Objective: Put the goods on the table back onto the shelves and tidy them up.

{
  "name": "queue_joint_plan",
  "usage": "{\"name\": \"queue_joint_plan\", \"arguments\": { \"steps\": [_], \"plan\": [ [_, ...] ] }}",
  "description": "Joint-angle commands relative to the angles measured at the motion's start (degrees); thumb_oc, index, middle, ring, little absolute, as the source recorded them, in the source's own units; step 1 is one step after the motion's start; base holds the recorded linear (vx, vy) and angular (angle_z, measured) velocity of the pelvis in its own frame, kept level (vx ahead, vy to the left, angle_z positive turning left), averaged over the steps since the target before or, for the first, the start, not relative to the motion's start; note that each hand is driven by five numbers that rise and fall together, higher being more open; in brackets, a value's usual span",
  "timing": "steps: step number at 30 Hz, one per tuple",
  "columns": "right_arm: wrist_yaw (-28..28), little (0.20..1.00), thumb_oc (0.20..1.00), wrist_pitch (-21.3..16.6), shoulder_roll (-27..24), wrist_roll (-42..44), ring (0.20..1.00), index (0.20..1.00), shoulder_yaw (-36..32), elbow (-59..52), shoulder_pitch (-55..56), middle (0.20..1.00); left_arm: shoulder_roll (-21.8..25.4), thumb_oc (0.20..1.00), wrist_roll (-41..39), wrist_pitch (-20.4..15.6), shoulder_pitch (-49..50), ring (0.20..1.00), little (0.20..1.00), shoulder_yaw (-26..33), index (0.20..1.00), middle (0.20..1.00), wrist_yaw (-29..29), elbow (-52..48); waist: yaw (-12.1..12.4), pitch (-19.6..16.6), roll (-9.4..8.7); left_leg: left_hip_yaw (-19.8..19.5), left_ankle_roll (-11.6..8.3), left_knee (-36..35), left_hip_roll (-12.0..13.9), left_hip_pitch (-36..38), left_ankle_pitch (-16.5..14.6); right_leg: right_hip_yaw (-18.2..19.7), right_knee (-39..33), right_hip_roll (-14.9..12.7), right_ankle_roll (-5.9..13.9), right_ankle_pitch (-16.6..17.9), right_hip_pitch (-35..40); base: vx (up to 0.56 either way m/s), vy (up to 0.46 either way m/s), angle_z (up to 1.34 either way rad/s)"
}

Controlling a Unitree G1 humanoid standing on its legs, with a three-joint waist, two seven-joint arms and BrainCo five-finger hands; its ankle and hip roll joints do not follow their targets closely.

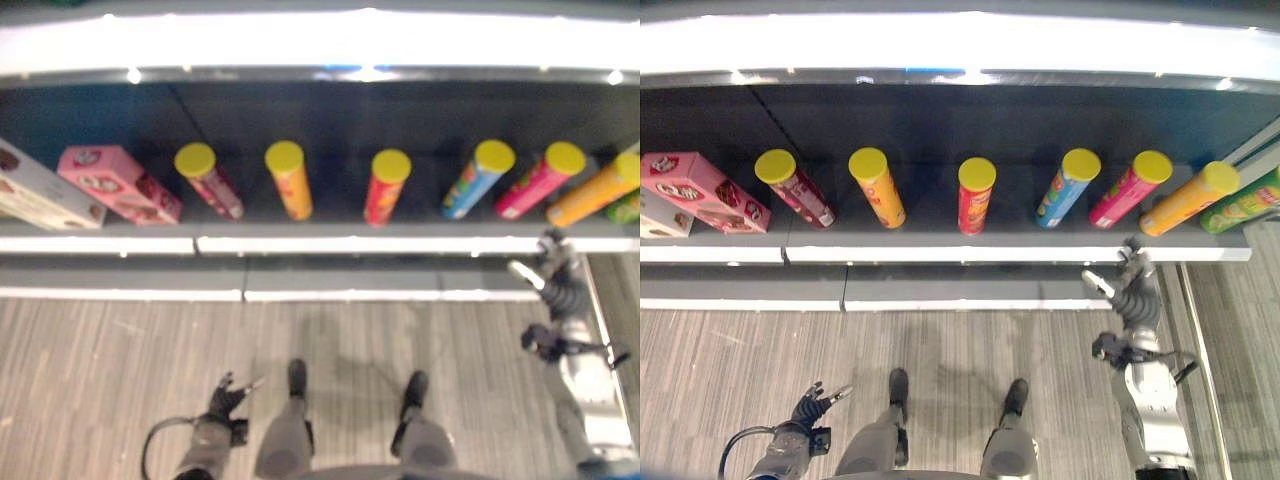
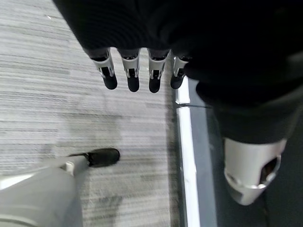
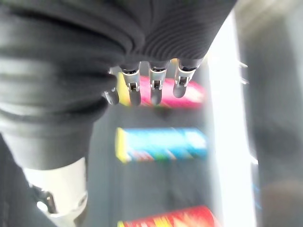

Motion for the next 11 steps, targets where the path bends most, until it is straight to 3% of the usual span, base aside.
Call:
{"name": "queue_joint_plan", "arguments": {
  "steps": [1,2,4,7,11],
  "plan": [
    [8.9,1.0,1.0,4.8,0.3,1.2,1.0,1.0,5.0,14.4,0.3,1.0,2.6,1.0,3.3,-0.3,-0.9,1.0,1.0,0.1,1.0,1.0,-4.0,5.4,1.2,-3.2,-0.68,3.8,-2.14,0.0,2.0,4.6,-6.4,-0.2,1.9,-1.2,1.58,-1.3,1.6,0.1,0.005,-0.12],
    [6.5,1.0,1.0,5.6,4.0,-5.3,1.0,1.0,6.7,27.4,-0.6,1.0,2.4,1.0,3.5,0.1,-1.3,1.0,1.0,-0.4,1.0,1.0,-4.3,7.0,1.1,-4.4,-0.75,4.3,-1.99,0.0,1.9,6.0,-6.9,-0.2,1.8,-1.1,1.56,-1.4,2.8,0.13,-0.005,-0.12],
    [5.3,1.0,1.0,5.8,6.1,-8.0,1.0,1.0,6.8,33.3,-1.0,1.0,2.3,1.0,3.6,0.0,-1.6,1.0,1.0,-0.8,1.0,1.0,-4.3,7.7,0.9,-5.0,-0.88,4.4,-1.91,0.0,1.9,6.4,-7.1,-0.1,1.7,-1.2,1.57,-1.4,3.0,0.07,-0.004,-0.18],
    [-1.7,1.0,1.0,6.7,13.1,-20.3,1.0,1.0,7.1,52.6,-4.3,1.0,1.3,1.0,3.9,0.1,-2.5,1.0,1.0,-3.7,1.0,1.0,-4.1,9.2,0.7,-7.1,-0.42,5.0,-1.67,0.0,2.2,9.2,-8.0,0.6,2.0,-0.7,1.36,-2.0,4.8,0.1,-0.021,-0.22],
    [-3.4,1.0,1.0,7.4,14.6,-22.1,1.0,1.0,6.6,58.1,-6.7,1.0,0.4,1.0,5.7,0.1,-2.6,1.0,1.0,-6.4,1.0,1.0,-4.6,9.0,0.3,-8.7,0.31,5.5,-1.5,0.0,2.3,11.1,-8.5,1.1,2.4,-0.4,0.99,-2.8,5.9,0.06,-0.014,-0.16]
  ]
}}
